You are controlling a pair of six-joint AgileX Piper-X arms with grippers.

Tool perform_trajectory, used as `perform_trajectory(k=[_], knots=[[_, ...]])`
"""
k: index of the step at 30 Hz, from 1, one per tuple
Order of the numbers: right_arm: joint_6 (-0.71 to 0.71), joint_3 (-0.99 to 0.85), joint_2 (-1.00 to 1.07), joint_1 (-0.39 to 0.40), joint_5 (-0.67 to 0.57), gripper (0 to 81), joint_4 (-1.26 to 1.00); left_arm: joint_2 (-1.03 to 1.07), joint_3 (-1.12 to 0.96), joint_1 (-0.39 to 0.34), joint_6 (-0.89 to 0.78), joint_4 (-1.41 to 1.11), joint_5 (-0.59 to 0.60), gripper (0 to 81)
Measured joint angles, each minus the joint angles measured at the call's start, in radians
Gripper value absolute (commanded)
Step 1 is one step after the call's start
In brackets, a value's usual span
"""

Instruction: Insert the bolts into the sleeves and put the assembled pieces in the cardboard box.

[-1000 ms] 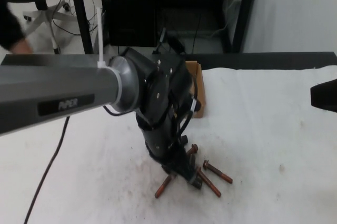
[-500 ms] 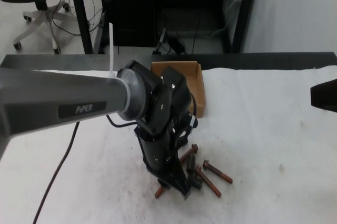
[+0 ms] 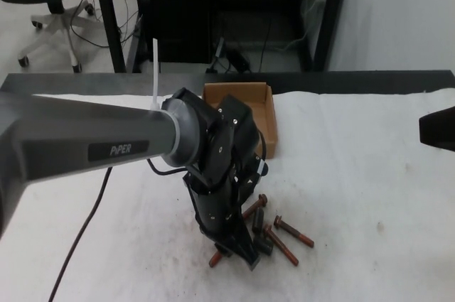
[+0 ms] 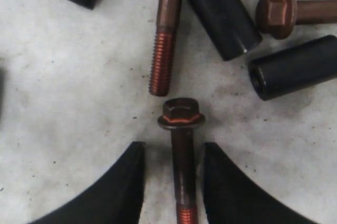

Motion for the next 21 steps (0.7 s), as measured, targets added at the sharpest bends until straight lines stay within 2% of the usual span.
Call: perform_trajectory(k=[13, 15, 18, 21], knots=[[0.0, 0.0, 0.0, 0.0, 0.026, 0.8, 0.0, 0.008, -0.003, 0.0, 0.0, -0.008, 0.006, 33.5], [0.0, 0.0, 0.0, 0.0, 0.026, 0.8, 0.0, 0.011, -0.006, 0.0, 0.0, -0.008, 0.006, 26.4], [0.0, 0.0, 0.0, 0.0, 0.03, 0.8, 0.0, 0.013, -0.009, 0.0, 0.0, -0.008, 0.006, 0.6], [-0.004, 0.0, 0.0, 0.0, 0.044, 0.8, 0.0, 0.015, -0.008, 0.0, 0.0, -0.015, 0.017, 0.0]])
